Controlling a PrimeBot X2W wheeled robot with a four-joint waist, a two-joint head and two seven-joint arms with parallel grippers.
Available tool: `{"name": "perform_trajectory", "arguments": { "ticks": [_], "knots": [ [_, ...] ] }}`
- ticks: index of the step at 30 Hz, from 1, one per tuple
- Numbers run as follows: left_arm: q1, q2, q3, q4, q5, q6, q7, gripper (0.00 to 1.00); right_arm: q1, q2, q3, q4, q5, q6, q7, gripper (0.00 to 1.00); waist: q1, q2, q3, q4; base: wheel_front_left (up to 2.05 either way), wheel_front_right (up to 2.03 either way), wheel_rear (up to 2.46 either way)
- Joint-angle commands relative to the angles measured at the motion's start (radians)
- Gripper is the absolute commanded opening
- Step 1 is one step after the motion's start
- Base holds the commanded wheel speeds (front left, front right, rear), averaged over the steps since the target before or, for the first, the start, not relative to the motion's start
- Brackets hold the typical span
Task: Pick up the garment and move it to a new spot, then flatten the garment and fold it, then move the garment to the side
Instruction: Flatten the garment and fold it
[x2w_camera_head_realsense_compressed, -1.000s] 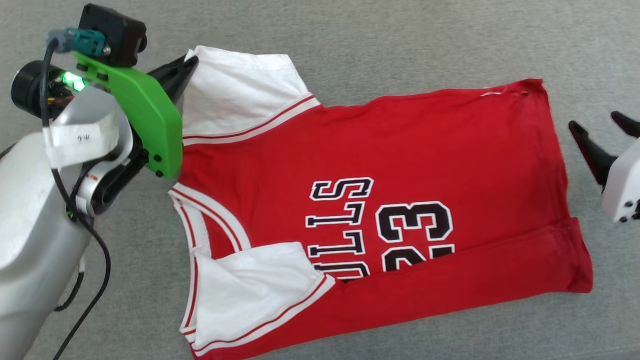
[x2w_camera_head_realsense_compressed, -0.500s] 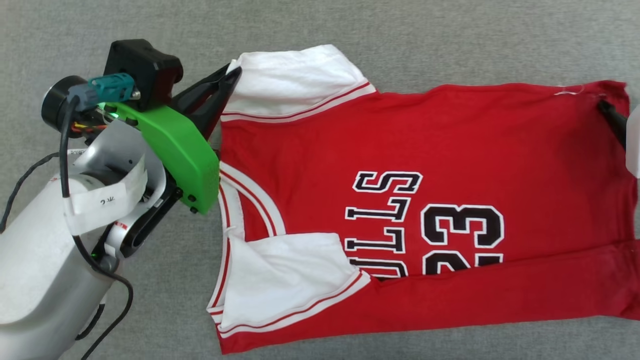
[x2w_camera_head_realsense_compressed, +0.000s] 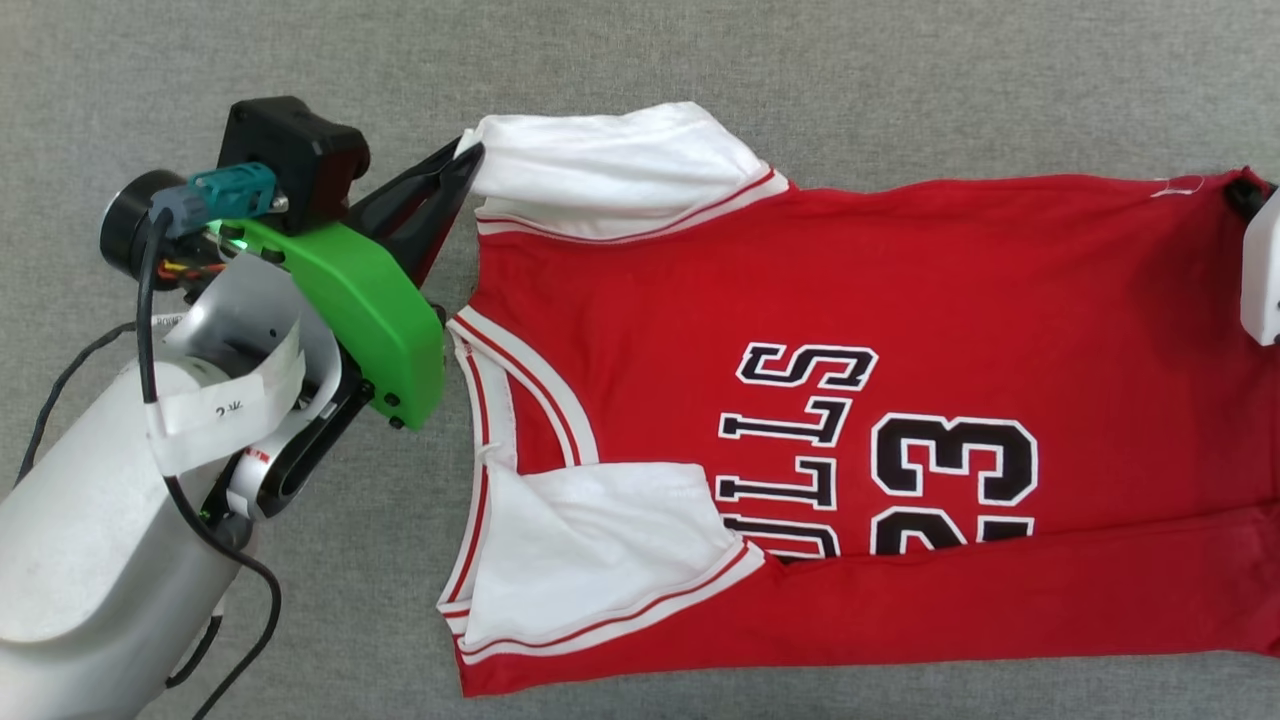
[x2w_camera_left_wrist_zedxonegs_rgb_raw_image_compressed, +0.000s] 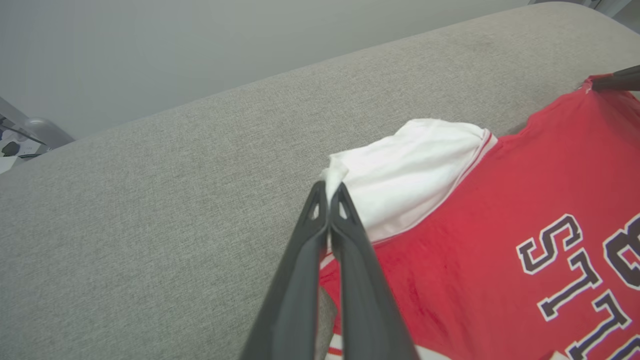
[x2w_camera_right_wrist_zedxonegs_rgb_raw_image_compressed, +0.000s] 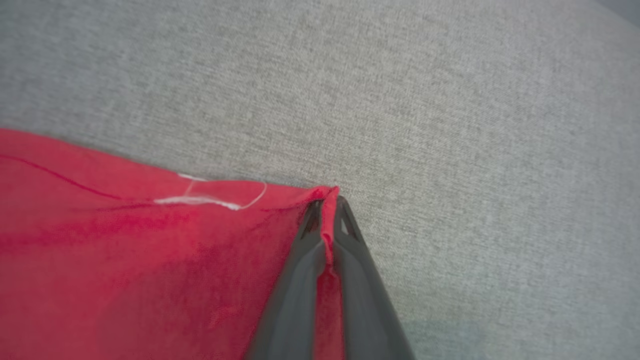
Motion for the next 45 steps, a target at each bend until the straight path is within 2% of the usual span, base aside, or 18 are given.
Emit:
{"name": "perform_trajectory", "arguments": {
  "ticks": [1, 12, 21, 29, 37, 45],
  "knots": [
    [0.023, -0.005, 0.006, 0.013, 0.012, 0.007, -0.014, 0.00, 0.001, 0.006, 0.007, 0.019, 0.010, -0.001, -0.016, 0.00, 0.0000, 0.0107, -0.024, -0.006, 0.00, 0.00, 0.00],
    [0.119, -0.009, 0.012, 0.074, -0.029, 0.019, -0.064, 0.00, 0.075, 0.027, -0.043, -0.007, 0.059, -0.001, -0.164, 0.00, 0.0000, 0.0107, -0.175, -0.029, 0.00, 0.00, 0.00],
    [0.250, 0.004, -0.002, 0.053, -0.078, 0.039, -0.066, 0.00, 0.297, 0.038, -0.101, -0.081, 0.082, -0.001, -0.269, 0.00, 0.0000, 0.0107, -0.285, -0.020, 0.00, 0.00, 0.00],
    [0.376, 0.020, -0.031, 0.037, -0.122, 0.055, -0.049, 0.00, 0.478, 0.027, -0.122, -0.166, 0.133, -0.001, -0.265, 0.00, 0.0000, 0.0107, -0.333, 0.001, 0.00, 0.00, 0.00],
    [0.493, 0.039, -0.085, 0.042, -0.153, 0.057, -0.015, 0.00, 0.592, -0.008, -0.112, -0.189, 0.159, -0.001, -0.222, 0.00, 0.0000, 0.0107, -0.361, 0.007, 0.00, 0.00, 0.00],
    [0.542, 0.017, -0.132, 0.113, -0.180, 0.028, -0.004, 0.00, 0.642, -0.056, -0.063, -0.175, 0.173, -0.001, -0.178, 0.00, 0.0000, 0.0107, -0.368, 0.010, 0.00, 0.00, 0.00]
  ]
}}
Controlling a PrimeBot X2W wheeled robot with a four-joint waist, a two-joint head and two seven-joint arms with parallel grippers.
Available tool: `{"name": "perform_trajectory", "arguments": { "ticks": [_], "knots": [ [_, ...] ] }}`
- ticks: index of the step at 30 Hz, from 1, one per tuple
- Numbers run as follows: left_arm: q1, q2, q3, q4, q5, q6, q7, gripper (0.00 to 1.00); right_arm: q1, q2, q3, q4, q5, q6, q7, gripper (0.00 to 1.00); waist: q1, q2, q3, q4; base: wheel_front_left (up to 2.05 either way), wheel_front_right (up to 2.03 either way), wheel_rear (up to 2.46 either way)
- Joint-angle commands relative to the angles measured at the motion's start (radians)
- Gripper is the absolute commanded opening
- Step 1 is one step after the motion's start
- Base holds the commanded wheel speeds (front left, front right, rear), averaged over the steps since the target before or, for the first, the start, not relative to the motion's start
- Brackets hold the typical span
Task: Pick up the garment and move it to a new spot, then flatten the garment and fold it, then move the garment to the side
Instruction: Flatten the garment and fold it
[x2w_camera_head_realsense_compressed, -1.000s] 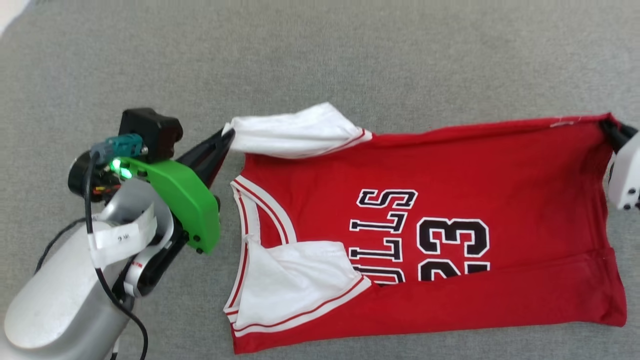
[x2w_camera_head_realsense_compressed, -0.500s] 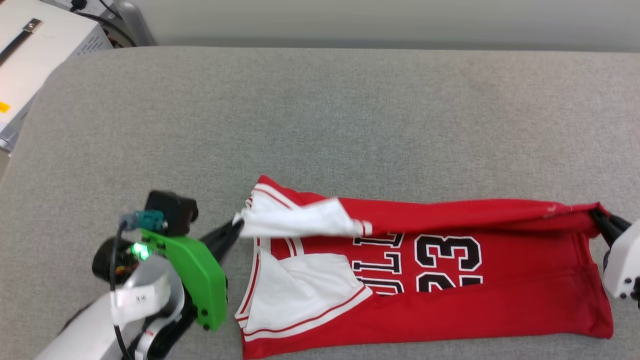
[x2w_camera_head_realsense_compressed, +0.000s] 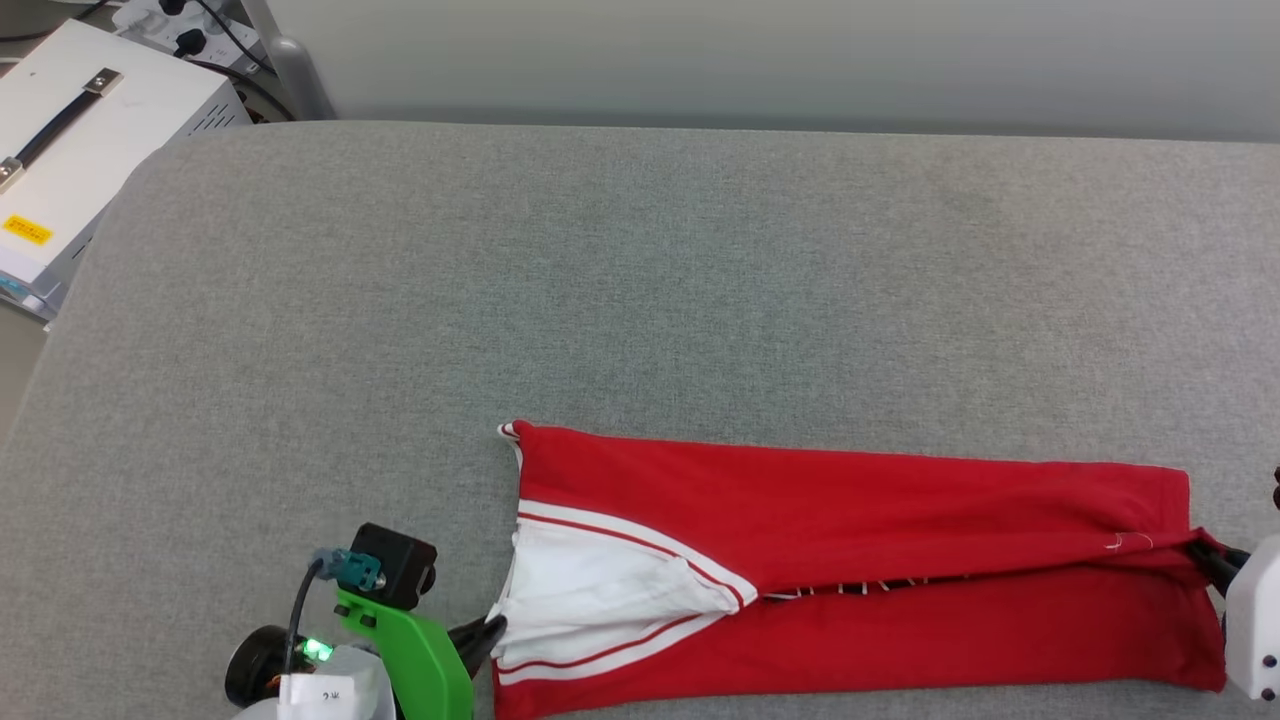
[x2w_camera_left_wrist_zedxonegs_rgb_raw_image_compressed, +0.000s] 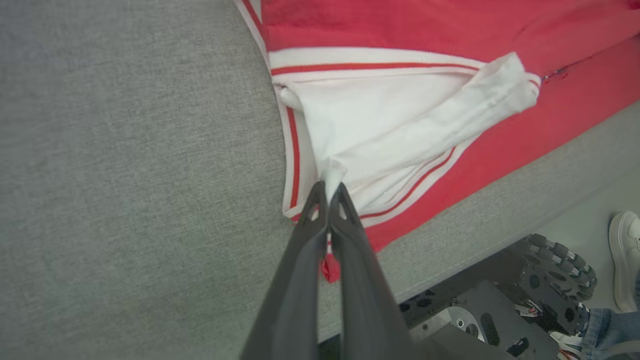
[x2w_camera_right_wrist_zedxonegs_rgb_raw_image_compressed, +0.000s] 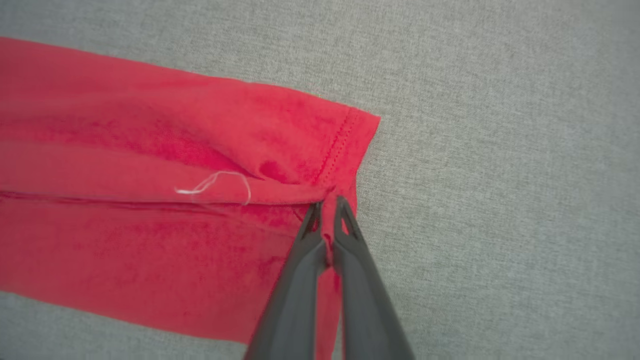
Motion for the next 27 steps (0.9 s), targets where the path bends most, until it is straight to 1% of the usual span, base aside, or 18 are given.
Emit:
{"name": "perform_trajectory", "arguments": {
  "ticks": [1, 2, 3, 4, 5, 6, 8, 15, 20, 24, 27],
  "knots": [
    [0.012, -0.008, -0.001, 0.016, -0.010, -0.008, -0.003, 0.00, 0.014, -0.008, 0.005, 0.007, 0.004, -0.001, 0.002, 0.00, 0.0001, 0.0107, 0.002, 0.001, 0.00, 0.00, 0.00],
    [0.011, -0.015, -0.007, 0.029, -0.010, -0.014, -0.006, 0.00, 0.016, -0.010, 0.009, 0.012, 0.005, -0.001, -0.001, 0.00, 0.0001, 0.0107, 0.004, 0.002, 0.00, 0.00, 0.00],
    [0.010, -0.022, -0.011, 0.040, -0.011, -0.020, -0.008, 0.00, 0.016, -0.010, 0.012, 0.016, 0.005, -0.001, -0.003, 0.11, 0.0001, 0.0107, 0.006, 0.002, 0.00, 0.00, 0.00],
    [0.008, -0.030, -0.016, 0.053, -0.012, -0.026, -0.010, 0.00, 0.015, -0.009, 0.014, 0.021, 0.007, -0.001, -0.006, 0.29, 0.0001, 0.0107, 0.008, 0.003, 0.00, 0.00, 0.00],
    [0.006, -0.035, -0.019, 0.062, -0.012, -0.030, -0.012, 0.00, 0.014, -0.005, 0.011, 0.027, 0.013, -0.001, -0.007, 0.98, 0.0001, 0.0107, 0.011, 0.004, 0.00, 0.00, 0.00],
    [0.002, -0.041, -0.022, 0.074, -0.009, -0.033, -0.016, 0.00, 0.014, 0.003, 0.011, 0.034, 0.027, -0.001, 0.001, 1.00, 0.0001, 0.0107, 0.014, 0.004, 0.00, 0.00, 0.00],
    [-0.008, -0.048, -0.025, 0.094, 0.006, -0.033, -0.028, 1.00, 0.013, 0.008, 0.017, 0.035, 0.039, -0.001, 0.012, 1.00, 0.0001, 0.0107, 0.019, 0.005, 0.00, 0.00, 0.00],
    [-0.020, -0.076, -0.017, 0.142, 0.014, -0.034, -0.077, 1.00, 0.020, 0.025, 0.001, 0.010, 0.072, -0.001, 0.035, 1.00, 0.0001, 0.0107, -0.011, 0.008, 0.00, 0.00, 0.00],
    [-0.027, -0.095, 0.021, 0.127, 0.011, -0.027, -0.154, 1.00, 0.029, 0.041, -0.051, -0.062, 0.084, -0.001, 0.081, 1.00, 0.0001, 0.0107, -0.052, 0.011, 0.00, 0.00, 0.00],
    [-0.045, -0.114, 0.073, 0.094, 0.026, -0.010, -0.255, 1.00, 0.034, 0.072, -0.112, -0.136, 0.065, -0.001, 0.121, 1.00, 0.0001, 0.0107, -0.072, 0.015, 0.00, 0.00, 0.00],
    [-0.058, -0.125, 0.113, 0.088, 0.059, 0.015, -0.349, 1.00, 0.045, 0.108, -0.155, -0.188, 0.038, -0.001, 0.164, 1.00, 0.0001, 0.0107, -0.079, 0.018, 0.00, 0.00, 0.00]
  ]
}}
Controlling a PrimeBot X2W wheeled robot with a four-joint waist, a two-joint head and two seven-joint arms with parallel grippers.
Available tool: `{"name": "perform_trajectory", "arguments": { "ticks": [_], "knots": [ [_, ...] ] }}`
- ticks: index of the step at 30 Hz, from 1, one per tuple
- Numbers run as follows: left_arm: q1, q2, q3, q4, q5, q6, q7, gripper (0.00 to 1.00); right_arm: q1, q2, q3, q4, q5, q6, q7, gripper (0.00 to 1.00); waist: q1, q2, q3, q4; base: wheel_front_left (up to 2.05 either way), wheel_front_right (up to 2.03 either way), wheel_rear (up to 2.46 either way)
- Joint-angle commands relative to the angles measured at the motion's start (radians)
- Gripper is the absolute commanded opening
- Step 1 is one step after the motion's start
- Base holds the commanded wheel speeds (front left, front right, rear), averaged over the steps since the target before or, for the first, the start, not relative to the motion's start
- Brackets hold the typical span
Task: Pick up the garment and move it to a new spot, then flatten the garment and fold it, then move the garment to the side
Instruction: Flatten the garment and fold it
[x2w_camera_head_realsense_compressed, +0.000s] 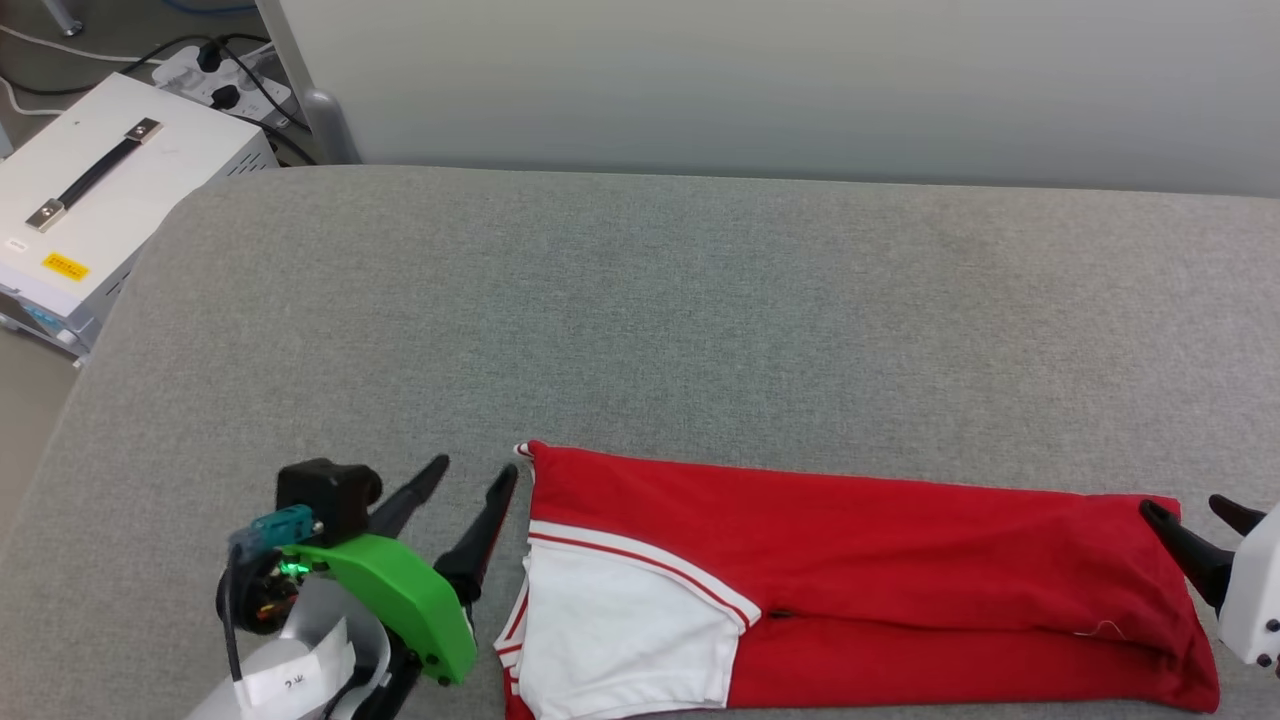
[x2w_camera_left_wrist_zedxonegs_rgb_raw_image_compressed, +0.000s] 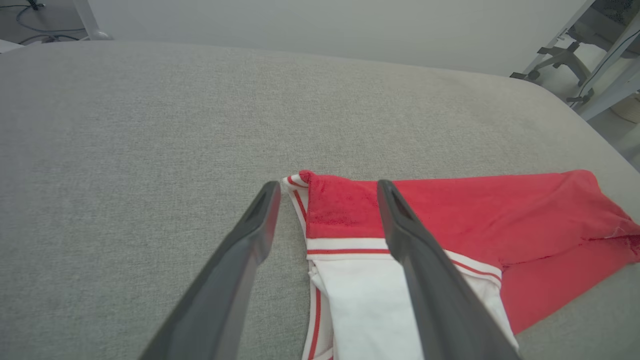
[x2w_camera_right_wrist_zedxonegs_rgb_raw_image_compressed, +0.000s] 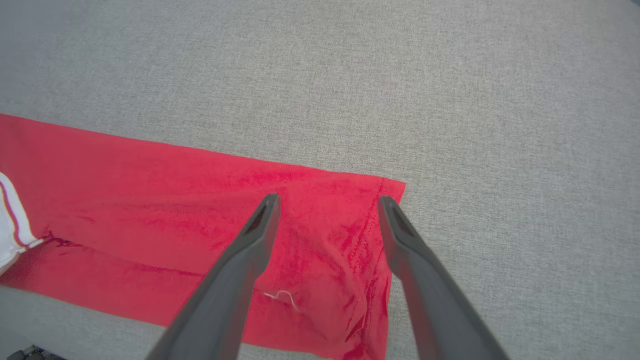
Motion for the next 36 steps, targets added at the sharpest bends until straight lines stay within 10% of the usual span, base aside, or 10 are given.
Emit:
{"name": "perform_trajectory", "arguments": {
  "ticks": [1, 7, 15, 24, 36],
  "knots": [
    [-0.016, -0.007, 0.016, 0.001, 0.026, 0.016, -0.039, 1.00, 0.021, 0.020, -0.017, -0.020, -0.014, -0.001, 0.015, 1.00, 0.0001, 0.0107, -0.004, 0.004, 0.00, 0.00, 0.00],
    [-0.043, -0.044, 0.091, 0.017, 0.158, 0.054, -0.274, 1.00, 0.054, 0.125, -0.128, -0.095, -0.122, -0.001, 0.103, 1.00, 0.0001, 0.0107, 0.018, 0.014, 0.00, 0.00, 0.00],
    [-0.012, -0.120, 0.271, -0.061, 0.365, 0.034, -0.288, 1.00, 0.056, 0.198, -0.218, -0.074, -0.233, -0.001, 0.140, 1.00, 0.0001, 0.0107, 0.064, 0.019, 0.00, 0.00, 0.00],
    [0.034, -0.244, 0.493, -0.134, 0.523, -0.054, -0.289, 1.00, 0.033, 0.227, -0.259, 0.024, -0.262, -0.001, 0.127, 1.00, 0.0001, 0.0107, 0.128, 0.027, 0.00, 0.00, 0.00],
    [0.041, -0.355, 0.546, -0.060, 0.616, -0.193, -0.289, 1.00, 0.008, 0.254, -0.264, 0.163, -0.173, -0.001, 0.118, 1.00, 0.0001, 0.0107, 0.173, 0.045, 0.00, 0.00, 0.00]
  ]
}}
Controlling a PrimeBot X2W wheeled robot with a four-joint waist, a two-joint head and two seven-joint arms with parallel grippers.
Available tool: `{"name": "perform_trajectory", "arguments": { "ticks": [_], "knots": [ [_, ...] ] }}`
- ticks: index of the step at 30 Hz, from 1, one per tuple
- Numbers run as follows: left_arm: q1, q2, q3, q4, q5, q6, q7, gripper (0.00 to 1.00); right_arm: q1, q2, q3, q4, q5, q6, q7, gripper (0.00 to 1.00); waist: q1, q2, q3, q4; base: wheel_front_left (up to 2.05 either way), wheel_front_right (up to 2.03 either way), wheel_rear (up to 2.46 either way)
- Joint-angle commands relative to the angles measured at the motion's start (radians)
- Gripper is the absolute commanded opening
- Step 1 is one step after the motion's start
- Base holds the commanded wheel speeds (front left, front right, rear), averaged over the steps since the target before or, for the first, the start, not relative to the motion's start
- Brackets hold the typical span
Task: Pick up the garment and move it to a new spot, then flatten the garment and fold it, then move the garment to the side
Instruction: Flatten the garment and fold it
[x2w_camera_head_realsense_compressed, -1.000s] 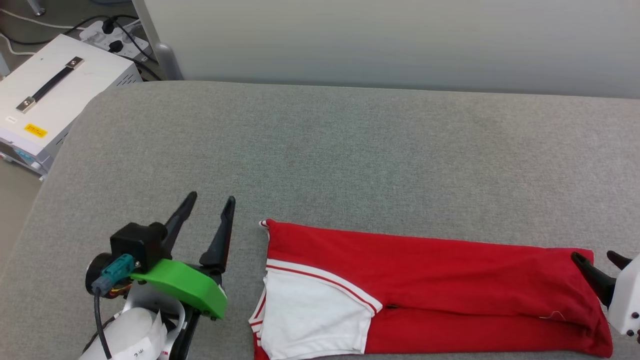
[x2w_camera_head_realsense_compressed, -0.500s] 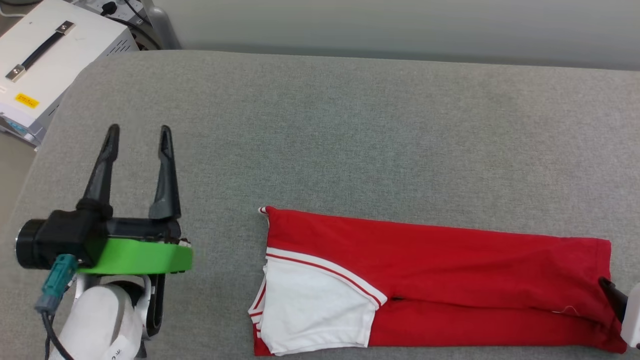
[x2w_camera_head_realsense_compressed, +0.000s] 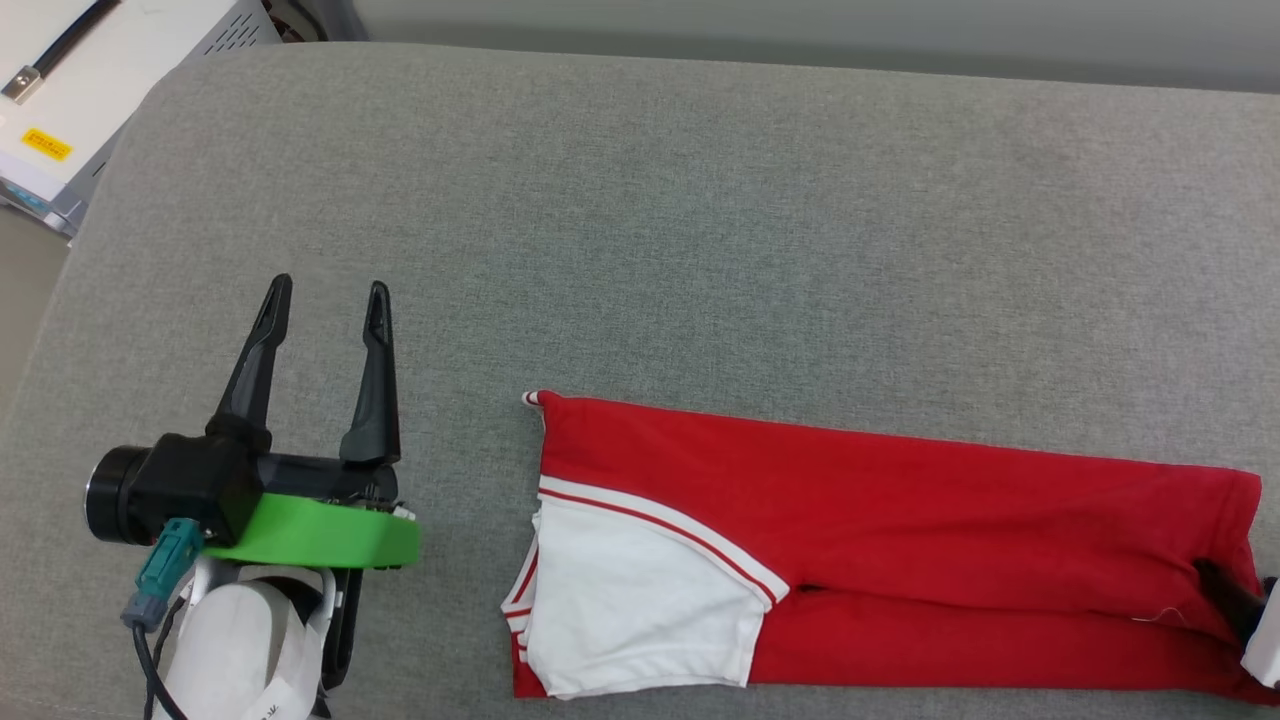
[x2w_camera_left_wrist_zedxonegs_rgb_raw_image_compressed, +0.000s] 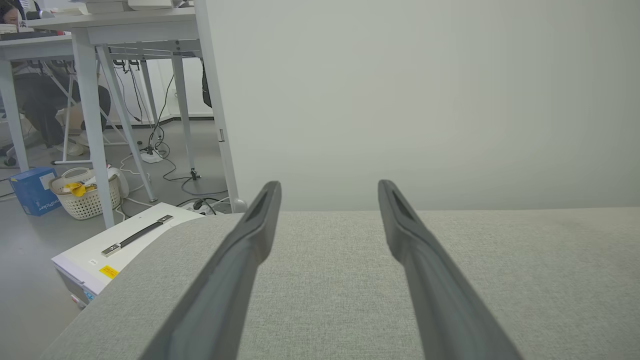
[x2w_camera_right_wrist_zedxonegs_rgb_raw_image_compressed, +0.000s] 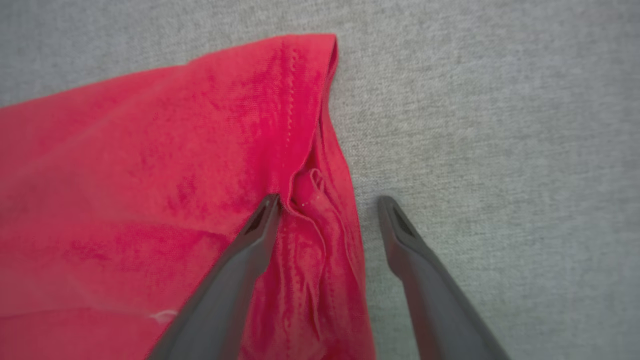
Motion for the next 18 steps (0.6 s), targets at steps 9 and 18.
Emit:
{"name": "perform_trajectory", "arguments": {
  "ticks": [9, 18],
  "knots": [
    [0.003, -0.033, 0.015, 0.025, 0.035, -0.030, -0.006, 1.00, -0.011, 0.043, 0.113, 0.048, 0.136, 0.000, 0.020, 1.00, 0.0000, 0.0107, -0.005, 0.002, 0.00, 0.00, 0.00],
    [0.014, -0.042, 0.013, 0.056, 0.037, -0.038, -0.006, 1.00, -0.016, 0.001, 0.160, 0.080, 0.132, 0.000, -0.065, 0.00, 0.0000, 0.0107, -0.050, -0.004, 0.00, 0.00, 0.00]
  ]
}}
